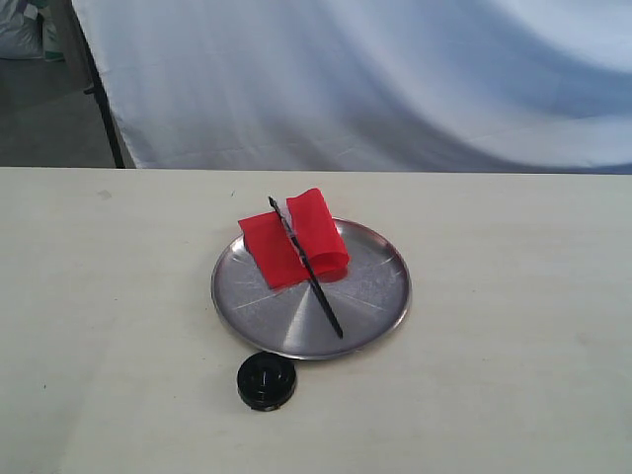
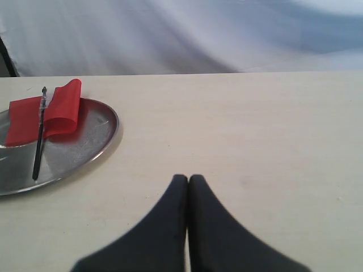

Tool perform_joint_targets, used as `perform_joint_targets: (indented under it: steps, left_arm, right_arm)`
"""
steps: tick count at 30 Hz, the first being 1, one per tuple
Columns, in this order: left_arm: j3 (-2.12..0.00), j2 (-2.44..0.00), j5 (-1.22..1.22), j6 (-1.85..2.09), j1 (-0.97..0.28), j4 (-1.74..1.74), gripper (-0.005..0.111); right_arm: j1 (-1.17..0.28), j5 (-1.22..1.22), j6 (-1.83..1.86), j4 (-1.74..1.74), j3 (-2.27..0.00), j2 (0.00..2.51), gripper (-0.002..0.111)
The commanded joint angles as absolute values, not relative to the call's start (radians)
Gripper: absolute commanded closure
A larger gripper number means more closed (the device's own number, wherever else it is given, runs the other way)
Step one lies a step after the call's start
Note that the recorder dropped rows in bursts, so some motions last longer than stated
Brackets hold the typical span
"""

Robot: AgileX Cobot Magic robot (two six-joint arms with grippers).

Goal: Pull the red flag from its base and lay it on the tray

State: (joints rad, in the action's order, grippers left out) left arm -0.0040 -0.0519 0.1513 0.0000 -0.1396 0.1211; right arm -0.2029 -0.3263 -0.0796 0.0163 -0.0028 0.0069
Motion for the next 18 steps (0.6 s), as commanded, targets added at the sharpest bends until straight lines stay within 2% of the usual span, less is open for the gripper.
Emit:
perform_joint_targets:
  steps: [1, 6, 18]
  left_arm:
    - [0.0, -0.045, 0.155, 0.0, -0.138, 0.133, 0.107]
    - [0.0, -0.045, 0.156, -0.162, -0.138, 0.133, 0.107]
    - [0.0, -0.045, 0.156, -0.162, -0.138, 0.082, 0.107]
  right_arm:
    - [-0.202, -0.321, -0.078, 0.025, 0.0, 0.0, 0.108]
    - [-0.202, -0.321, -0.078, 0.025, 0.0, 0.0, 0.108]
    - [-0.202, -0.321, -0.078, 0.025, 0.0, 0.0, 0.108]
